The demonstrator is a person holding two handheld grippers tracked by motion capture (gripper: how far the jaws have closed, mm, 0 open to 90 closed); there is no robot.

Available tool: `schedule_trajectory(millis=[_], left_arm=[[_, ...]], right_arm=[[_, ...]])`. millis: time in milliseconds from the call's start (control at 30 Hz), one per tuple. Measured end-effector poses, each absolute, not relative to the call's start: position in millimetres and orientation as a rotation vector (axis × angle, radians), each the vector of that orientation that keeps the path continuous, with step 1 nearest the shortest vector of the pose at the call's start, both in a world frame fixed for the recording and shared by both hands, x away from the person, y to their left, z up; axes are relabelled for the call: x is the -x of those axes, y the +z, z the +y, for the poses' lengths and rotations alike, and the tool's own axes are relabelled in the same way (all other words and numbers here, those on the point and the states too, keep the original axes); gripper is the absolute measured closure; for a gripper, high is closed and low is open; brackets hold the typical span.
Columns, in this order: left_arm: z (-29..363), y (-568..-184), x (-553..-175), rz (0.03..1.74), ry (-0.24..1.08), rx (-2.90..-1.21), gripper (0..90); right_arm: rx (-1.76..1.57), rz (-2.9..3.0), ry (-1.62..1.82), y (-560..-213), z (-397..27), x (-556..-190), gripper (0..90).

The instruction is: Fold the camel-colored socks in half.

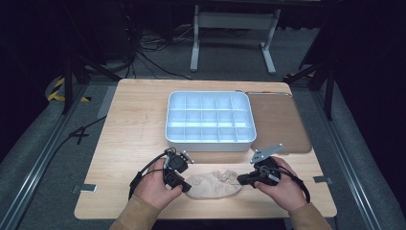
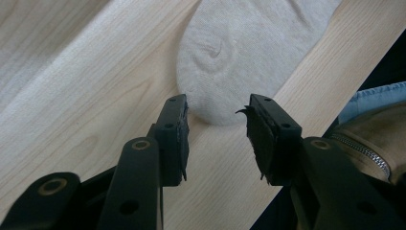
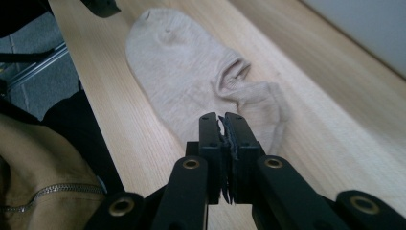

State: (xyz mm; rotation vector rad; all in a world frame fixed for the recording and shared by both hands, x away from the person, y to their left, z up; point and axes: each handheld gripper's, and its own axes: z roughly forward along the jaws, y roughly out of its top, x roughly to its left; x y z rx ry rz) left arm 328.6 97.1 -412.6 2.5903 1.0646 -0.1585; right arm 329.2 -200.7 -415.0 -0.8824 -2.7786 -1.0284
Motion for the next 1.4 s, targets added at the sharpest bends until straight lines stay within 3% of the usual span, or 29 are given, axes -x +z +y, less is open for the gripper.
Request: schedule_trajectory(millis=[600,1000,1400], left_arm=[[99.9,-424.1,-330.7,1.126,-0.155,-2.548,60.0],[104.8,-432.3,-335.7,1.219,-0.142,-2.511,58.4],[93.1,-441.6,-334.6,1.190,-0.167,-2.549,58.7]], right_arm=[[0.902,-2.870,-0.793,-451.8,-184.3,-330.9,89.8],[0.918,-2.872,-0.797,-452.4,-184.1,-329.5,90.0],[0.914,-2.877,-0.797,-452.4,-183.9,-328.9,90.0]])
